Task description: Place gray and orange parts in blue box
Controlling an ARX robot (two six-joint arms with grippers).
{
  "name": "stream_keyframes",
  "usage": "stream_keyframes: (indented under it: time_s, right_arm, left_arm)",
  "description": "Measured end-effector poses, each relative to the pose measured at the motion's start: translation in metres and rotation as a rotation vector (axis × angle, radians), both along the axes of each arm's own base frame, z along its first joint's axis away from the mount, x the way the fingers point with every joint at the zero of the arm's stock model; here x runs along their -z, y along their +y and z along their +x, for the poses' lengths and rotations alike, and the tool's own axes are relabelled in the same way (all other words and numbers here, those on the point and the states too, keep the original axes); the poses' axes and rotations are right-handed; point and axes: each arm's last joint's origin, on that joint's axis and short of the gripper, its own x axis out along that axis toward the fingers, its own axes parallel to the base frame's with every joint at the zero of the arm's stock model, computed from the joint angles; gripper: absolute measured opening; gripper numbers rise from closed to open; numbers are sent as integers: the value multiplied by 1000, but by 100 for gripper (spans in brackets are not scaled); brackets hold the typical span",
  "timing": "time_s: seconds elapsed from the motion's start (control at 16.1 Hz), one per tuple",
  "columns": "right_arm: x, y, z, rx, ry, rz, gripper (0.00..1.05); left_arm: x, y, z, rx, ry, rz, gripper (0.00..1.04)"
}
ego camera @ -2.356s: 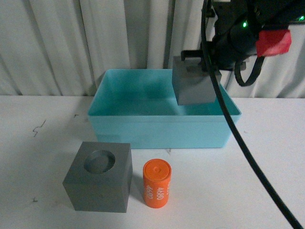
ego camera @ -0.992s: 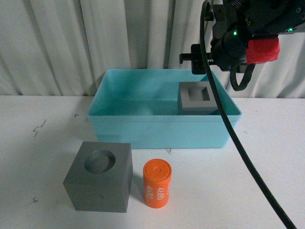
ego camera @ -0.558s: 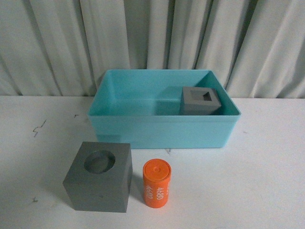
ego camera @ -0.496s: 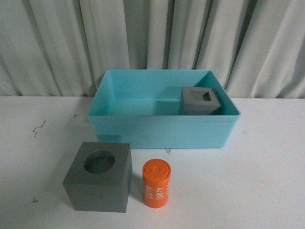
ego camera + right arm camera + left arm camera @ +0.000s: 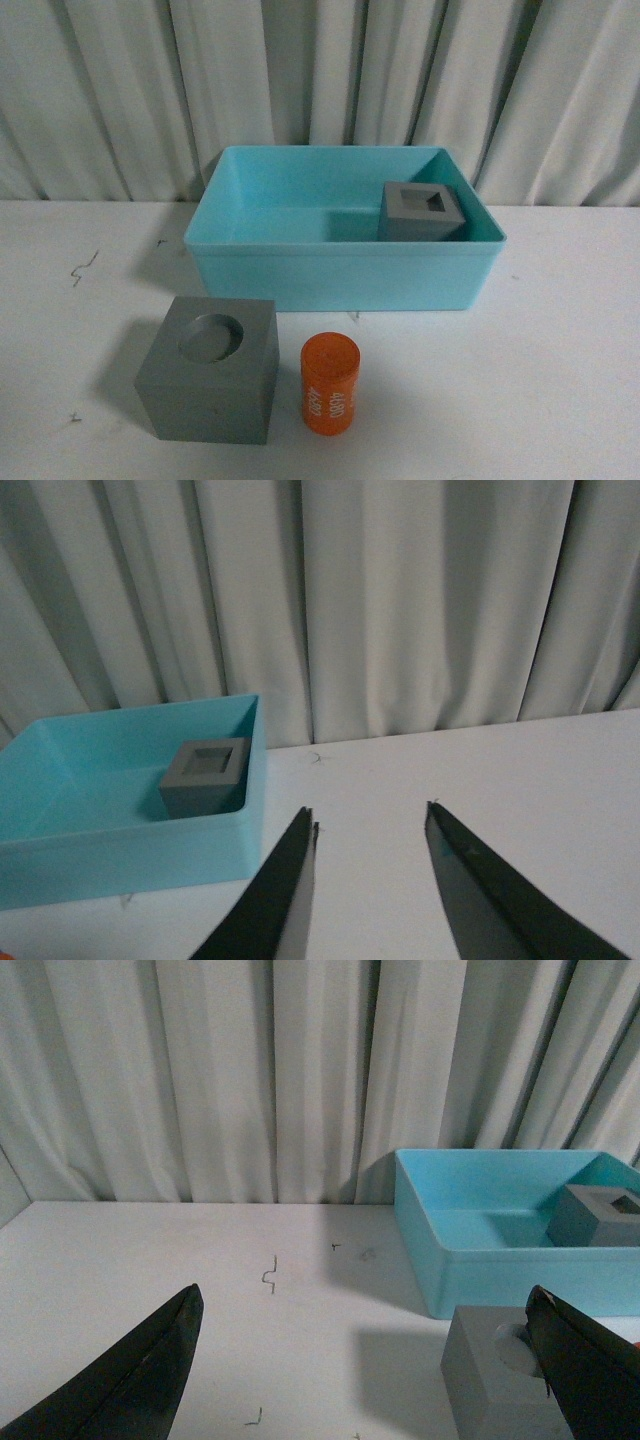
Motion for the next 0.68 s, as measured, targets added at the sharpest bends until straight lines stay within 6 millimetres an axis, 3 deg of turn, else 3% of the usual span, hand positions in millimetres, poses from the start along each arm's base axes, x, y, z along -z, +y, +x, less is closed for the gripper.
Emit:
stream_keyframes:
  time_s: [0.19, 0.25, 0.68]
  right_arm:
    - [6, 0, -10, -7, -11, -50, 8]
    - [10, 0, -14, -7, -7, -58, 2]
    - [15, 0, -22, -6, -12, -64, 2]
  left_arm:
    - [0, 0, 0, 0, 0, 0, 98]
    - [0, 0, 0, 0, 0, 0, 98]
    - [0, 0, 0, 0, 0, 0, 98]
